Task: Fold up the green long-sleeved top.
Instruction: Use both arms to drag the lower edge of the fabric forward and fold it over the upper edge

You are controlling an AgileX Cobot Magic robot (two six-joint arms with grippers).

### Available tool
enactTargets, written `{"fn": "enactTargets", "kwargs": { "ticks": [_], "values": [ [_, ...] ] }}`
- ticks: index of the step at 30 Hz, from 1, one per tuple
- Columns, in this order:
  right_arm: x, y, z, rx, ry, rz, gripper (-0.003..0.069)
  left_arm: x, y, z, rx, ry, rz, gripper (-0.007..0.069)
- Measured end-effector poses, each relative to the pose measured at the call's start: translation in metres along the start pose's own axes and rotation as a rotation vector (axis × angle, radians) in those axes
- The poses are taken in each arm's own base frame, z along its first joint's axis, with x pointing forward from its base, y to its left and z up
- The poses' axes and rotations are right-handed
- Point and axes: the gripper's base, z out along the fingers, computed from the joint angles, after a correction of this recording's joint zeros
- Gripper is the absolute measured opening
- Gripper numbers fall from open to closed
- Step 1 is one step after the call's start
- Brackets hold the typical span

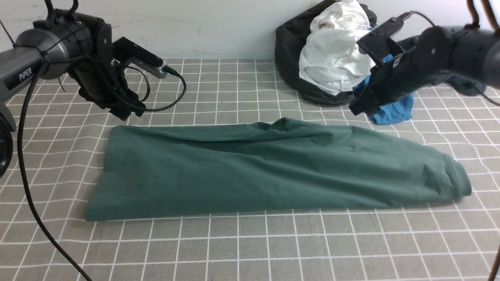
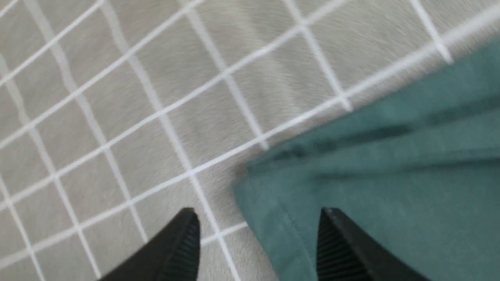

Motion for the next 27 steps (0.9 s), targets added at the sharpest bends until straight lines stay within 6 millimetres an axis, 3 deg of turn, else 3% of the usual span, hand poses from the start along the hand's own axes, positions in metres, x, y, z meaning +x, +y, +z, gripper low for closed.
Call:
{"fn": "enactTargets", "kwargs": {
  "ticks": [2, 5, 6, 8, 9, 10, 11, 13, 14, 17, 20, 23, 24, 27],
  "values": [
    [-0.013, 0.026, -0.007, -0.118, -0.005, 0.065, 0.0408, -0.006, 0.003, -0.015, 0.015, 0.016, -0.098, 0.0402],
    [-0.018, 0.054, -0.001, -0.218, 0.010, 0.069, 0.0390, -0.009, -0.002, -0.024, 0.053, 0.036, -0.128, 0.0392],
    [-0.021, 0.079, 0.008, -0.284, 0.022, 0.055, 0.0367, -0.011, -0.006, -0.028, 0.082, 0.038, -0.132, 0.0372],
    [-0.019, 0.109, 0.029, -0.343, 0.038, 0.032, 0.0321, -0.012, -0.016, -0.030, 0.136, 0.055, -0.102, 0.0323],
    [-0.020, 0.112, 0.029, -0.345, 0.035, 0.029, 0.0321, -0.012, -0.017, -0.031, 0.144, 0.056, -0.101, 0.0311],
    [-0.017, 0.124, 0.041, -0.361, 0.046, 0.022, 0.0298, -0.012, -0.020, -0.031, 0.162, 0.063, -0.090, 0.0293],
    [-0.014, 0.140, 0.057, -0.358, 0.034, 0.015, 0.0251, -0.012, -0.027, -0.032, 0.206, 0.075, -0.068, 0.0225],
    [-0.014, 0.144, 0.064, -0.347, 0.022, 0.013, 0.0233, -0.012, -0.029, -0.033, 0.227, 0.081, -0.058, 0.0189],
    [-0.011, 0.147, 0.075, -0.324, 0.003, 0.021, 0.0202, -0.011, -0.031, -0.033, 0.248, 0.082, -0.046, 0.0132],
    [-0.013, 0.139, 0.088, -0.246, -0.078, 0.100, 0.0169, -0.011, -0.032, -0.033, 0.261, 0.081, -0.035, 0.0030],
    [-0.016, 0.128, 0.092, -0.187, -0.142, 0.174, 0.0164, -0.011, -0.032, -0.034, 0.266, 0.086, -0.033, 0.0005],
    [-0.020, 0.096, 0.093, -0.114, -0.212, 0.315, 0.0163, -0.011, -0.034, -0.034, 0.282, 0.086, -0.040, -0.0008],
    [-0.021, 0.094, 0.092, -0.111, -0.217, 0.327, 0.0163, -0.011, -0.034, -0.034, 0.285, 0.085, -0.041, -0.0008],
    [-0.026, 0.056, 0.084, -0.101, -0.216, 0.432, 0.0163, -0.011, -0.036, -0.035, 0.304, 0.086, -0.049, -0.0008]
  ]
}}
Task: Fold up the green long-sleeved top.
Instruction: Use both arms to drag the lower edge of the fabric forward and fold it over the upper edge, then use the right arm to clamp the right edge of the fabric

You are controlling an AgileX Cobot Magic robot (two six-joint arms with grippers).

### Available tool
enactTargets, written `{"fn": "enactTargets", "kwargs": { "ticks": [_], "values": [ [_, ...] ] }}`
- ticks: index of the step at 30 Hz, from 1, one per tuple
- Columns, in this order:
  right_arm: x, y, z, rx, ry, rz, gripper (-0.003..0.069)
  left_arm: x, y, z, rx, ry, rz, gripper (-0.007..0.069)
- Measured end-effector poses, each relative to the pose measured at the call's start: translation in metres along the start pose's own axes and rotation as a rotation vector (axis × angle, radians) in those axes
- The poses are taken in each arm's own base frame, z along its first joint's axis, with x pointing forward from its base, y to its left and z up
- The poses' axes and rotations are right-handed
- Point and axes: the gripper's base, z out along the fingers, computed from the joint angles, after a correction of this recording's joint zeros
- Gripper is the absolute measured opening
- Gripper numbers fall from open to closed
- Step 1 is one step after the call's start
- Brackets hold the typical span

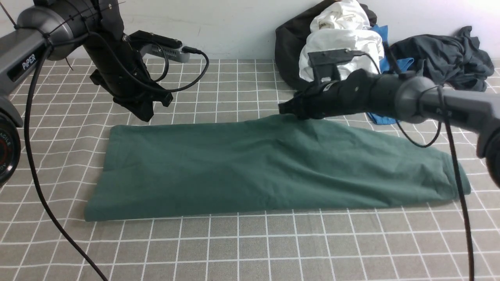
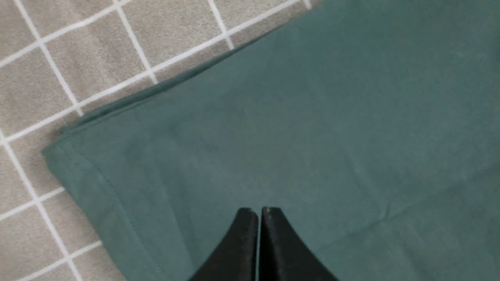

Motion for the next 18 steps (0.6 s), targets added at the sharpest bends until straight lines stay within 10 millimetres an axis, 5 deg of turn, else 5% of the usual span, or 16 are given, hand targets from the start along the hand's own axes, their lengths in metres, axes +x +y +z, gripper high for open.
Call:
{"fn": "enactTargets", "kwargs": {
  "ticks": [3, 7, 9, 10, 13, 18],
  "values": [
    [-0.015, -0.022, -0.016, -0.020, 0.076, 0.040, 0.0163, 0.001, -0.001, -0.001, 0.006, 0.012, 0.006, -0.0008],
    [-0.047, -0.052, -0.083, -0.062, 0.284, 0.013, 0.0163, 0.001, -0.003, -0.019, 0.000, -0.015, 0.050, -0.0008],
    [-0.048, -0.059, -0.099, -0.057, 0.333, 0.010, 0.0163, 0.001, -0.005, -0.025, -0.003, -0.027, 0.053, -0.0008],
    [-0.050, -0.074, -0.122, -0.036, 0.379, 0.020, 0.0163, 0.000, -0.010, -0.040, -0.011, -0.056, 0.066, -0.0008],
    [-0.045, -0.099, -0.158, 0.014, 0.415, 0.051, 0.0163, -0.002, -0.025, -0.060, -0.014, -0.096, 0.097, -0.0008],
    [-0.006, -0.122, -0.194, 0.098, 0.534, 0.087, 0.0158, -0.002, -0.056, -0.071, 0.005, -0.113, 0.158, -0.0008]
  ]
}}
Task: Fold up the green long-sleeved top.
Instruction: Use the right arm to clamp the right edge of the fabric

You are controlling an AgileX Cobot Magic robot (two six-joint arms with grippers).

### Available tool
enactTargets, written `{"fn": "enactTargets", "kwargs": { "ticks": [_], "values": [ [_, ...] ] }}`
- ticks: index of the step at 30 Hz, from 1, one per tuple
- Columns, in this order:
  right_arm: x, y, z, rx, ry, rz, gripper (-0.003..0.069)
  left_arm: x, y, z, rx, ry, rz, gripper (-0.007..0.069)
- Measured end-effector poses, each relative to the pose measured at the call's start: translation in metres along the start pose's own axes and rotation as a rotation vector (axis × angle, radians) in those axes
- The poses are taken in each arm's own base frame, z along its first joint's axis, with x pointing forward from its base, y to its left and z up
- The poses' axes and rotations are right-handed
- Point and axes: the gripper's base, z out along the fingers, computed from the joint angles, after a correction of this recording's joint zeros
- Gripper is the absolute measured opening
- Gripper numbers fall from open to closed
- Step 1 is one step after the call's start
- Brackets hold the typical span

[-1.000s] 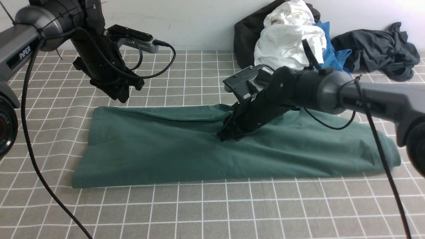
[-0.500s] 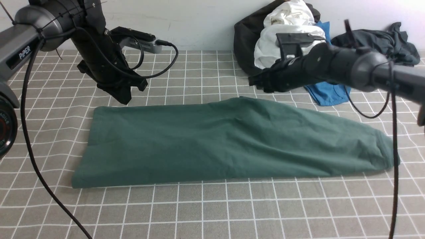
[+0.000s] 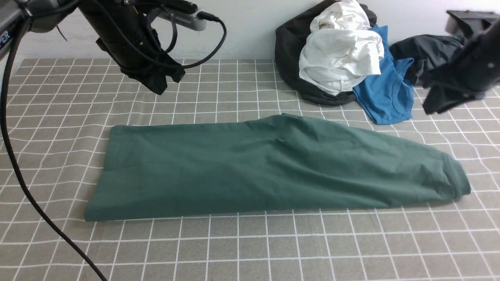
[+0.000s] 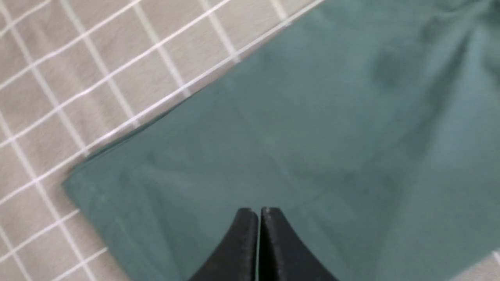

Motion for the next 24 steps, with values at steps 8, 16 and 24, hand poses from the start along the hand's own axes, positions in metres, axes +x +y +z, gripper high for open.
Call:
{"fn": "enactTargets", "kwargs": {
  "ticks": [8, 16, 24],
  "values": [
    [0.049, -0.037, 0.045, 0.055, 0.075, 0.155, 0.0213, 0.004, -0.034, 0.007, 0.046, 0.046, 0.065, -0.0008],
    [0.050, -0.054, 0.095, 0.089, 0.069, 0.268, 0.0522, 0.005, -0.035, 0.008, 0.039, 0.051, 0.074, -0.0008],
    [0.049, -0.053, 0.116, 0.118, 0.064, 0.322, 0.0604, 0.005, -0.034, 0.008, 0.031, 0.054, 0.077, -0.0007]
  ]
}}
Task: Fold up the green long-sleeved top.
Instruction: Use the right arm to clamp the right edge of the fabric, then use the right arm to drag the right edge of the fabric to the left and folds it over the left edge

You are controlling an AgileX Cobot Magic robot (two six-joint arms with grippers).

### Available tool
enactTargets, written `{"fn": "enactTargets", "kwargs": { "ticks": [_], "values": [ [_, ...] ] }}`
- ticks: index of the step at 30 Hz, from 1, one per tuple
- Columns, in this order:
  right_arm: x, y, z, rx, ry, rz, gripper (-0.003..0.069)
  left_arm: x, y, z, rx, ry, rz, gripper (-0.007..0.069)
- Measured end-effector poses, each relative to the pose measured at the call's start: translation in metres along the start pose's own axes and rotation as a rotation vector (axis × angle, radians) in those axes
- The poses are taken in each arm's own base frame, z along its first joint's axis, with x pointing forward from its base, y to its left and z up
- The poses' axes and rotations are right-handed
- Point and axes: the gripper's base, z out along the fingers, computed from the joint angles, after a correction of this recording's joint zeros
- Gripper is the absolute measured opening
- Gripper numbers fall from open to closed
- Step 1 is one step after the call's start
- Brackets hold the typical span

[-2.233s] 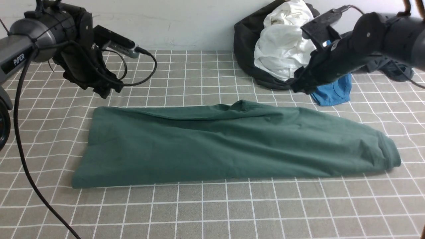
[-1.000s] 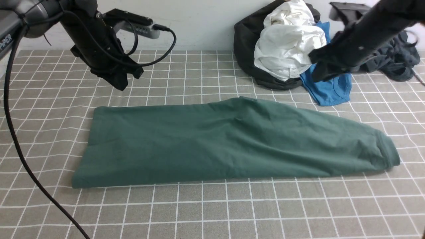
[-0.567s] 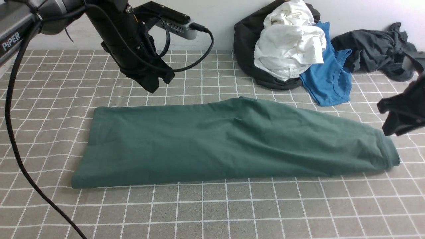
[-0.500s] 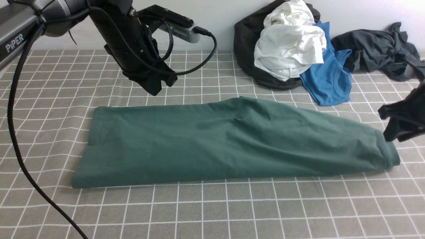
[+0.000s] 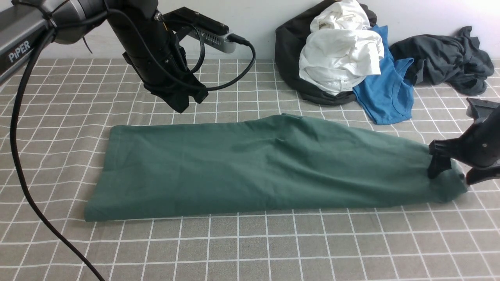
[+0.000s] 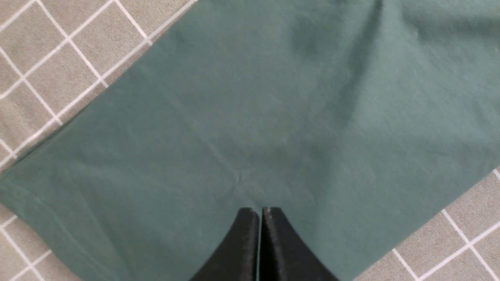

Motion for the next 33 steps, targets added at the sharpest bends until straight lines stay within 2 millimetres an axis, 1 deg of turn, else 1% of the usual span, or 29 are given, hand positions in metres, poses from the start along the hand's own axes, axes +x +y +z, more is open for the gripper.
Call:
{"fn": "enactTargets", "kwargs": {
  "ticks": [1, 3, 5, 6, 7, 8, 10, 12, 13, 14, 16, 17, 18, 19, 20, 21, 22, 23, 24, 25, 26, 27, 28, 29, 30, 31, 32, 33],
  "values": [
    [0.000, 0.002, 0.000, 0.000, 0.001, -0.006, 0.0601, 0.000, 0.000, 0.000, 0.000, 0.000, 0.000, -0.0007],
    [0.001, 0.014, 0.001, 0.006, 0.005, -0.052, 0.0539, 0.000, 0.000, 0.000, -0.001, 0.000, 0.000, -0.0007],
    [0.001, 0.019, 0.002, 0.008, 0.006, -0.070, 0.0513, 0.000, 0.000, 0.000, -0.001, 0.000, 0.000, -0.0007],
    [0.001, 0.026, 0.002, 0.012, 0.006, -0.099, 0.0442, 0.000, 0.000, 0.000, -0.001, 0.000, 0.000, -0.0007],
    [0.001, 0.027, 0.002, 0.013, 0.006, -0.105, 0.0424, 0.000, 0.000, 0.000, -0.001, 0.000, 0.000, -0.0007],
    [0.001, 0.030, 0.002, 0.020, 0.005, -0.122, 0.0353, 0.000, 0.000, 0.000, -0.003, 0.000, 0.005, -0.0007],
    [0.002, 0.031, -0.002, 0.036, 0.008, -0.147, 0.0232, 0.000, 0.000, -0.005, -0.015, -0.005, 0.017, -0.0007],
    [0.002, 0.029, -0.010, 0.065, 0.012, -0.179, 0.0118, 0.002, 0.000, -0.015, -0.035, -0.018, 0.028, -0.0007],
    [0.001, 0.027, -0.020, 0.092, 0.003, -0.200, 0.0065, 0.003, 0.000, -0.024, -0.054, -0.032, 0.035, -0.0007],
    [0.000, 0.026, -0.031, 0.120, -0.002, -0.221, 0.0046, 0.004, 0.000, -0.035, -0.080, -0.049, 0.038, -0.0007],
    [-0.005, 0.024, -0.058, 0.182, -0.035, -0.256, 0.0041, 0.008, -0.001, -0.063, -0.127, -0.096, 0.033, -0.0007],
    [-0.009, 0.024, -0.075, 0.208, -0.068, -0.262, 0.0041, 0.010, -0.002, -0.076, -0.147, -0.118, 0.025, -0.0007],
    [-0.011, 0.024, -0.082, 0.219, -0.080, -0.265, 0.0041, 0.011, -0.003, -0.079, -0.154, -0.122, 0.023, -0.0007],
    [-0.013, 0.024, -0.093, 0.233, -0.100, -0.270, 0.0041, 0.014, -0.004, -0.095, -0.176, -0.152, 0.017, -0.0007],
    [-0.020, 0.030, -0.128, 0.248, -0.168, -0.278, 0.0041, 0.020, -0.008, -0.120, -0.204, -0.202, -0.002, -0.0007],
    [-0.023, 0.038, -0.146, 0.243, -0.206, -0.292, 0.0041, 0.024, -0.010, -0.132, -0.215, -0.224, -0.011, -0.0007],
    [-0.025, 0.051, -0.165, 0.225, -0.248, -0.328, 0.0041, 0.031, -0.015, -0.152, -0.228, -0.263, -0.024, -0.0007],
    [-0.025, 0.063, -0.173, 0.204, -0.263, -0.356, 0.0041, 0.035, -0.017, -0.162, -0.233, -0.283, -0.028, -0.0007],
    [-0.026, 0.082, -0.185, 0.167, -0.293, -0.402, 0.0041, 0.039, -0.020, -0.172, -0.237, -0.303, -0.033, -0.0007],
    [-0.027, 0.086, -0.189, 0.159, -0.306, -0.416, 0.0041, 0.041, -0.021, -0.177, -0.240, -0.313, -0.034, -0.0007],
    [-0.023, 0.126, -0.202, 0.065, -0.338, -0.500, 0.0041, 0.049, -0.026, -0.195, -0.246, -0.355, -0.038, -0.0007],
    [-0.023, 0.130, -0.203, 0.053, -0.343, -0.510, 0.0041, 0.051, -0.027, -0.199, -0.248, -0.365, -0.039, -0.0007],
    [-0.017, 0.165, -0.206, -0.032, -0.355, -0.573, 0.0041, 0.057, -0.031, -0.210, -0.250, -0.393, -0.040, -0.0007],
    [-0.012, 0.195, -0.204, -0.104, -0.358, -0.622, 0.0041, 0.062, -0.035, -0.221, -0.252, -0.419, -0.039, -0.0007],
    [-0.012, 0.195, -0.204, -0.104, -0.358, -0.622, 0.0041, 0.063, -0.035, -0.222, -0.251, -0.424, -0.039, -0.0007],
    [-0.002, 0.243, -0.191, -0.209, -0.339, -0.695, 0.0041, 0.071, -0.040, -0.236, -0.248, -0.460, -0.040, -0.0007],
    [0.004, 0.260, -0.185, -0.244, -0.328, -0.720, 0.0041, 0.074, -0.042, -0.241, -0.251, -0.472, -0.039, -0.0007],
    [0.009, 0.282, -0.174, -0.281, -0.315, -0.749, 0.0041, 0.079, -0.045, -0.249, -0.250, -0.493, -0.038, -0.0007]
  ]
}}
